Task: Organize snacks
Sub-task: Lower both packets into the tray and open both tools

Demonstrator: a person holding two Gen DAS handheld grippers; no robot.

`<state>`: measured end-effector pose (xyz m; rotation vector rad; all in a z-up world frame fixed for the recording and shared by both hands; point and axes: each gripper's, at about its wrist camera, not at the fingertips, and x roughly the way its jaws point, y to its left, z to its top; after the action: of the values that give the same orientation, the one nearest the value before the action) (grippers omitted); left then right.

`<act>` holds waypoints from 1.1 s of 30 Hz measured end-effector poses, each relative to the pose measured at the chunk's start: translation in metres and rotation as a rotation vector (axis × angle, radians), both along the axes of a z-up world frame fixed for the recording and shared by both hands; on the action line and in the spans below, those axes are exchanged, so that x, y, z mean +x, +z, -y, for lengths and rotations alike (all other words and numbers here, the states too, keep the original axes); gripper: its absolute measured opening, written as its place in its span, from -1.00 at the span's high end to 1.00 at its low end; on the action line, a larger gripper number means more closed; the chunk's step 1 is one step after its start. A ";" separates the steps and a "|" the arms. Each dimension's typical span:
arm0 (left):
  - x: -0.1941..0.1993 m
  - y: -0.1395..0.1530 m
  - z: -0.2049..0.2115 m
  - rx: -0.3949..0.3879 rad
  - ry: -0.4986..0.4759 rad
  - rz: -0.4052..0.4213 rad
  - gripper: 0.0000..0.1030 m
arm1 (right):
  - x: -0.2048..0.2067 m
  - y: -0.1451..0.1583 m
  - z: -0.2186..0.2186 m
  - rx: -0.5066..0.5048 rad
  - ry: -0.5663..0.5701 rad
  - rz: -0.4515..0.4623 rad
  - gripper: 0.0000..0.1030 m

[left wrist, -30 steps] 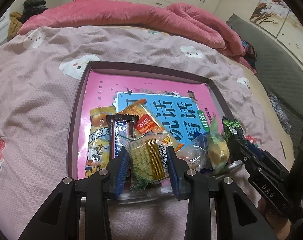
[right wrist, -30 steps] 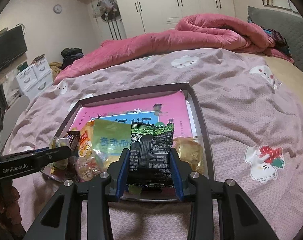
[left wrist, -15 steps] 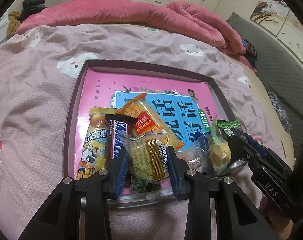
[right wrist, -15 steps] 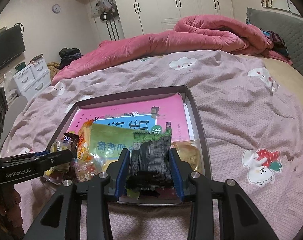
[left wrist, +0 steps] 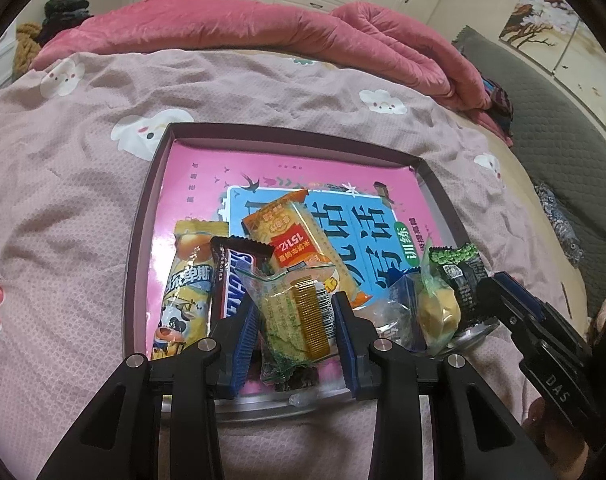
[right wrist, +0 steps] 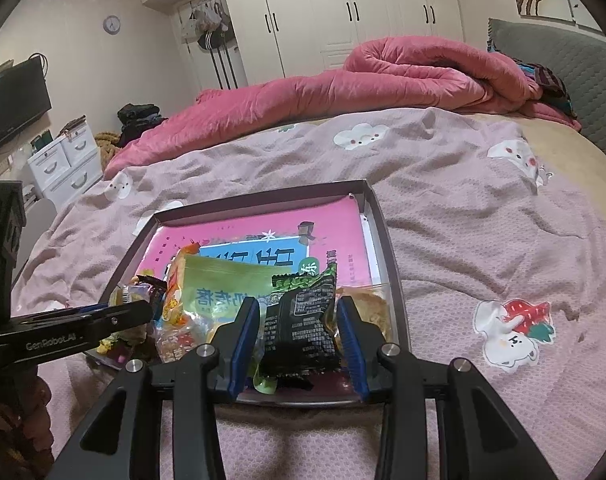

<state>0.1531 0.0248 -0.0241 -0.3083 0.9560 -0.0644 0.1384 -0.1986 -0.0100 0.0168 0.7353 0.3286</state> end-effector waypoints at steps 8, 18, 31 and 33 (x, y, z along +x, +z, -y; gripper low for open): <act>0.005 -0.002 0.001 -0.001 -0.003 -0.002 0.26 | -0.005 0.002 -0.002 0.002 0.016 -0.005 0.22; 0.004 -0.007 0.000 -0.005 -0.001 -0.014 0.26 | -0.006 0.000 -0.005 -0.006 0.026 -0.012 0.22; 0.004 -0.008 0.000 -0.017 -0.013 -0.019 0.26 | -0.003 -0.005 -0.012 -0.021 0.036 -0.020 0.22; 0.003 -0.008 0.001 -0.018 -0.015 -0.020 0.26 | -0.003 -0.005 -0.012 -0.020 0.038 -0.020 0.22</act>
<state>0.1566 0.0242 -0.0319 -0.3193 0.9777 -0.0835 0.1359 -0.1866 -0.0148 -0.0131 0.7594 0.3574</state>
